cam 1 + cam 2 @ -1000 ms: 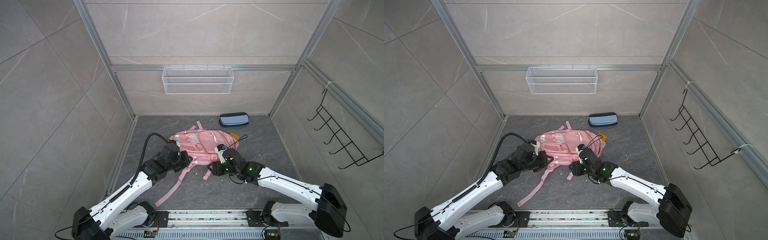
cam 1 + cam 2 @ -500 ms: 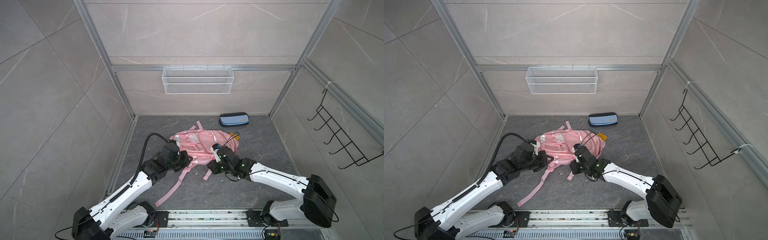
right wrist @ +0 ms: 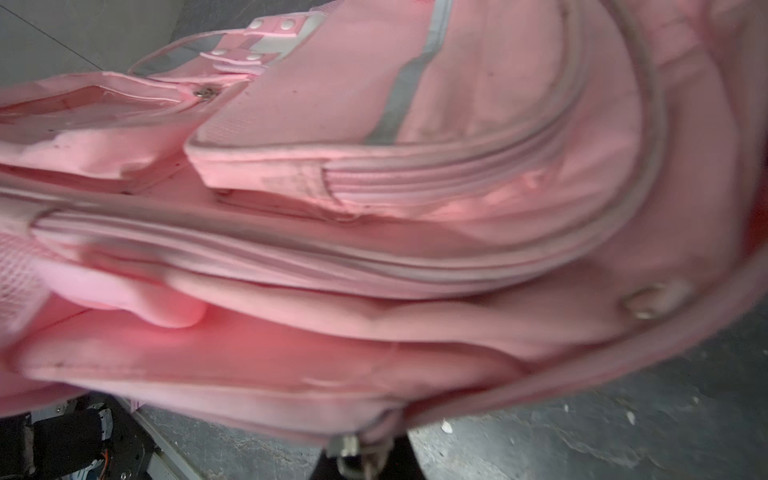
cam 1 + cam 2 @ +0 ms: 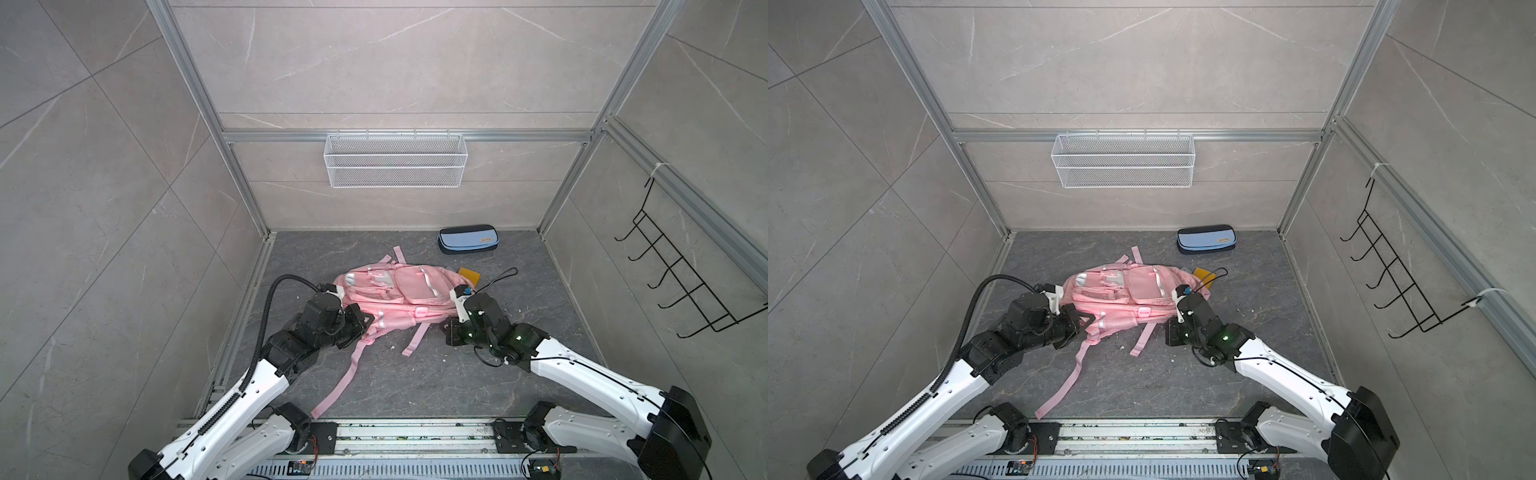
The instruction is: Pack the student bag
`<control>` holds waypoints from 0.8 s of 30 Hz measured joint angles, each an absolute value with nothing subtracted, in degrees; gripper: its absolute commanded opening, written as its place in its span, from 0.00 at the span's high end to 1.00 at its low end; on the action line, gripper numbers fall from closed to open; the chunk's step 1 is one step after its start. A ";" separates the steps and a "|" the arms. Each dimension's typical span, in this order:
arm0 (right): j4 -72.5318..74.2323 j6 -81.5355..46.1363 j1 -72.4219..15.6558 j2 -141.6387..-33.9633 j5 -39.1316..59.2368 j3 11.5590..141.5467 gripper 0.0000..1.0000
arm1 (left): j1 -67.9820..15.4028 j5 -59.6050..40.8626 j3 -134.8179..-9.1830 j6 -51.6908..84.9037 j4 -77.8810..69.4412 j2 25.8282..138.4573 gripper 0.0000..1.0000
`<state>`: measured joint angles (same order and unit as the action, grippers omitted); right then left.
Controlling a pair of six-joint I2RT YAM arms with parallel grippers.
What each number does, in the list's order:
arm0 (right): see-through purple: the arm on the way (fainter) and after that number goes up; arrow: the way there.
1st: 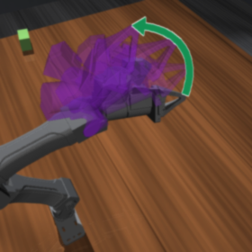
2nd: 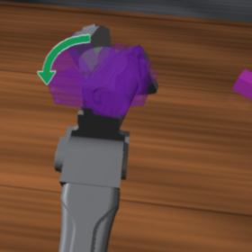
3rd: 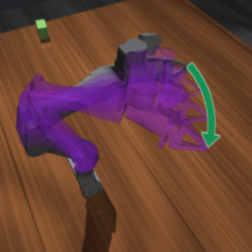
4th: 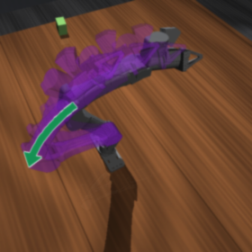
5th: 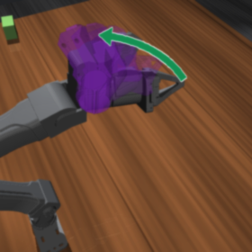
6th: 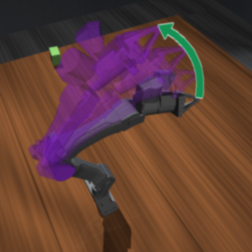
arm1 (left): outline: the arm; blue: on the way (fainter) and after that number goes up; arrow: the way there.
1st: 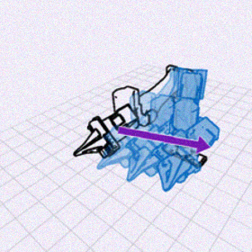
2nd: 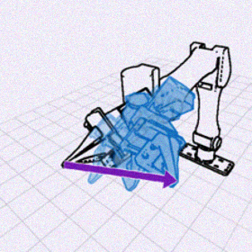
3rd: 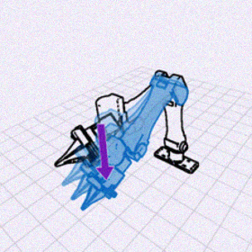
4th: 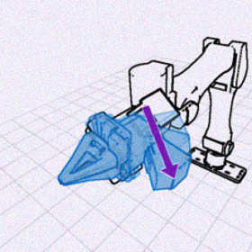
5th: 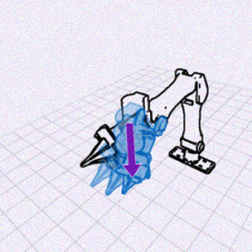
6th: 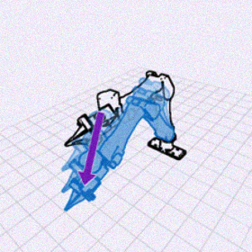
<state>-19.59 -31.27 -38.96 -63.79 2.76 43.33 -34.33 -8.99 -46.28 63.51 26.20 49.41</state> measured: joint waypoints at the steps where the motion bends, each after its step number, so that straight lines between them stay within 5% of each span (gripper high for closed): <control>1: -20.27 -30.83 -37.89 -63.44 3.77 43.33 1.00 | -33.95 -9.34 -46.50 63.13 27.18 49.36 1.00; 16: -30.68 -19.38 -31.05 -60.75 9.52 44.05 1.00 | -17.76 -12.21 -52.73 53.10 42.50 54.81 1.00; 18: -31.11 -18.04 -31.09 -61.19 10.74 44.45 1.00 | -16.64 -12.53 -52.82 51.55 42.26 56.05 0.56; 21: -33.06 -16.67 -32.86 -63.46 10.07 46.02 1.00 | -15.16 -10.61 -55.29 48.71 43.88 60.14 0.03; 24: -35.00 -15.97 -38.37 -66.89 8.93 49.04 1.00 | -16.19 -6.92 -57.47 45.47 46.28 61.84 0.01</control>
<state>-35.00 -15.97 -38.37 -66.89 8.93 49.04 -16.19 -6.92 -57.47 45.47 46.28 61.84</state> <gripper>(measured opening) 0.080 0.949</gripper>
